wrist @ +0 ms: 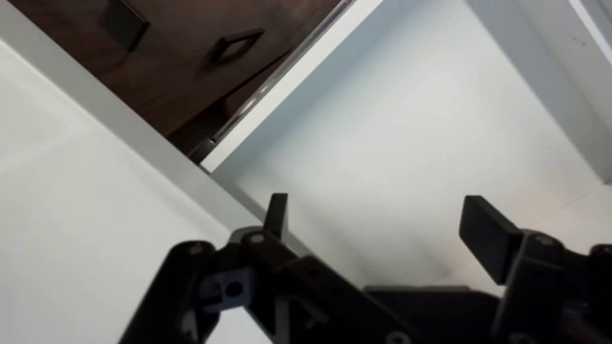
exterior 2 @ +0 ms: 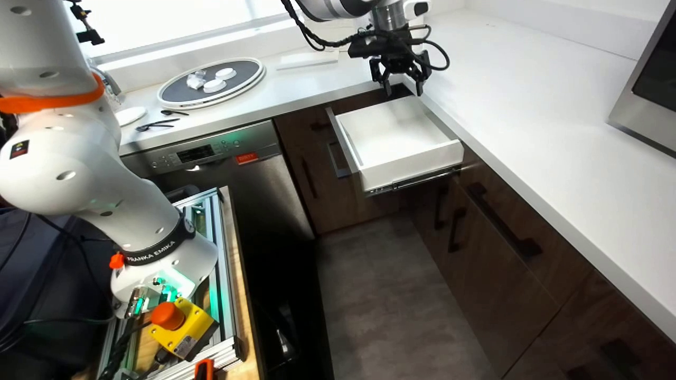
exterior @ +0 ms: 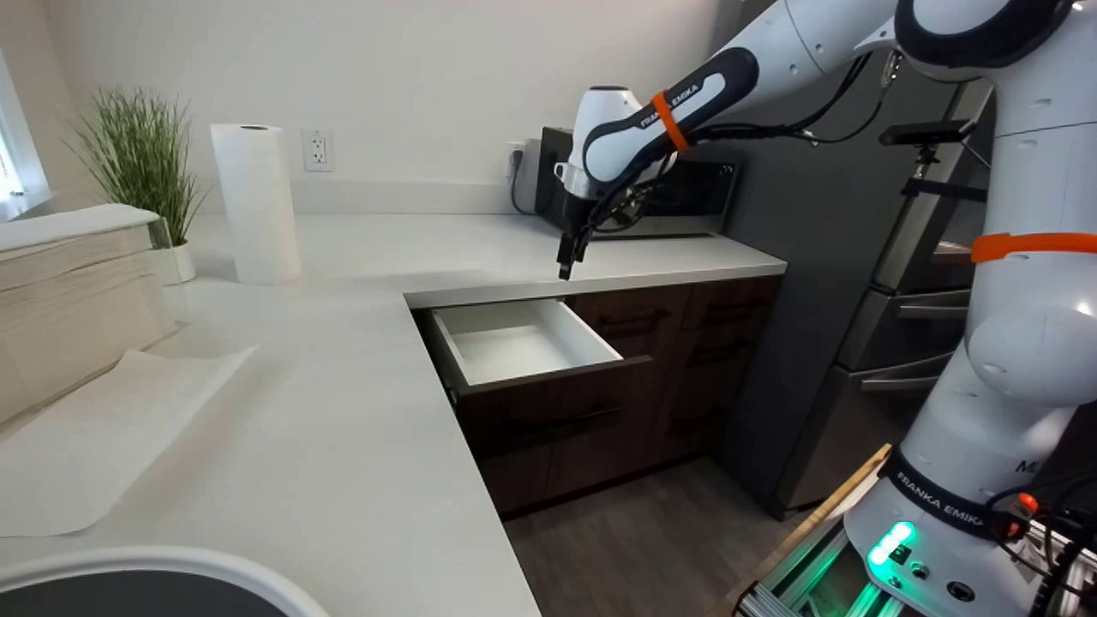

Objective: Open the drawer

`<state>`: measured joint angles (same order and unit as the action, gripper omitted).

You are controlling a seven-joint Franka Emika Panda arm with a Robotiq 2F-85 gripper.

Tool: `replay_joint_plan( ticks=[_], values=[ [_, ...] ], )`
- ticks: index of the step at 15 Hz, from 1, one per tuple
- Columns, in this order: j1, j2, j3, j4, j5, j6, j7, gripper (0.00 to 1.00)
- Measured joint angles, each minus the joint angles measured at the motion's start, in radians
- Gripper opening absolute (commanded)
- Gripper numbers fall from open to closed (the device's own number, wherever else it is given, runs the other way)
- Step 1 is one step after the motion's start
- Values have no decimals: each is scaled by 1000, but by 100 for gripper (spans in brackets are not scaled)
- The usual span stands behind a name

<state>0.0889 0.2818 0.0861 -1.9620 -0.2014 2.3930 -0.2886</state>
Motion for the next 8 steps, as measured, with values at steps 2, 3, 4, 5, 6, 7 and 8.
replay_joint_plan(
  ticks=[2, 3, 4, 5, 6, 7, 8],
  values=[
    [26, -49, -11, 9, -56, -52, 120, 100],
    [30, -66, -9, 9, -59, -60, 131, 100],
    [29, -70, -7, 9, -59, -60, 130, 100],
    [29, -66, -7, 9, -59, -60, 129, 100],
    [27, -61, -8, 9, -59, -60, 129, 100],
    [25, -56, -8, 9, -59, -60, 128, 100],
    [25, -52, -9, 9, -59, -60, 128, 100]
  ],
)
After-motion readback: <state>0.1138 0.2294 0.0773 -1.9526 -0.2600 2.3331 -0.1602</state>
